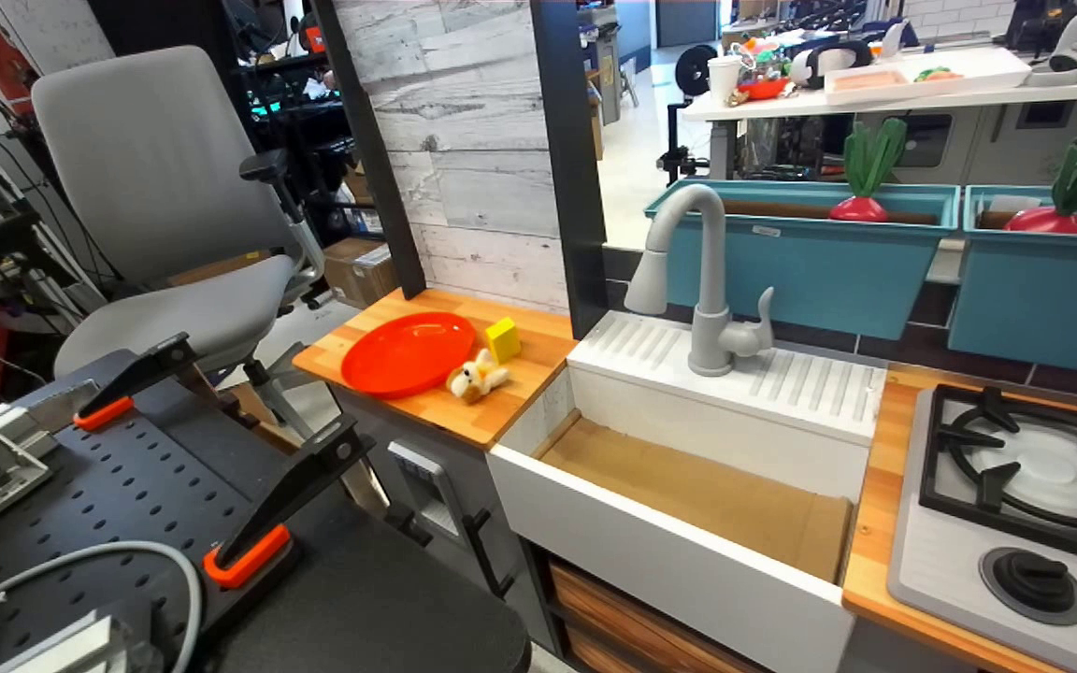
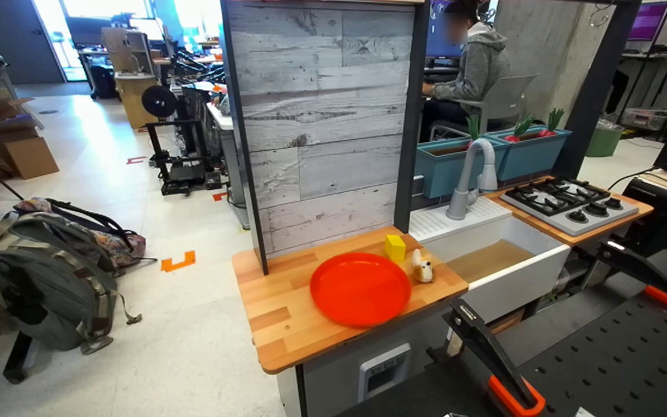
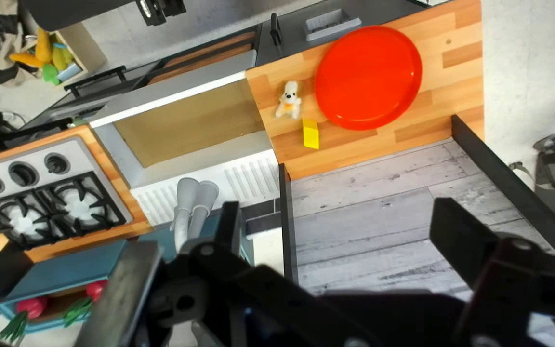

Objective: Put the yellow block on the orange plate.

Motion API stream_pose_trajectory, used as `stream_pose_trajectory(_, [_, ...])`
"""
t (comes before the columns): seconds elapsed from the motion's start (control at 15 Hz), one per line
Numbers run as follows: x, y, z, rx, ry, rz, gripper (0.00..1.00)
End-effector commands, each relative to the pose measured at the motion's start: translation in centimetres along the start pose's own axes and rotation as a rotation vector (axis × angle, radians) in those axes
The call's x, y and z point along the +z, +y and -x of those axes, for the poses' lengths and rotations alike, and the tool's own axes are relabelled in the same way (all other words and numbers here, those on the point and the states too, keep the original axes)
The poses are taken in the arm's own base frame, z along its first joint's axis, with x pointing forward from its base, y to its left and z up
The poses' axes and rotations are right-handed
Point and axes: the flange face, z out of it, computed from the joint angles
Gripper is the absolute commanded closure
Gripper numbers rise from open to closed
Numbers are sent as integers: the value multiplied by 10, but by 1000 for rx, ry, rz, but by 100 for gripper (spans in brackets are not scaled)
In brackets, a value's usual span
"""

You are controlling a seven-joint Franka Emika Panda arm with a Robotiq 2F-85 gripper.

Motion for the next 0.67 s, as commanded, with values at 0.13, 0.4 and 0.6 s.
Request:
stream_pose_trajectory(0.13, [120,8,-54,70,-211,-14,0])
stream_pose_trajectory(0.4, [132,11,-42,62,-240,12,0])
stream_pose_trajectory(0.6, [120,9,-42,56,-219,6,0])
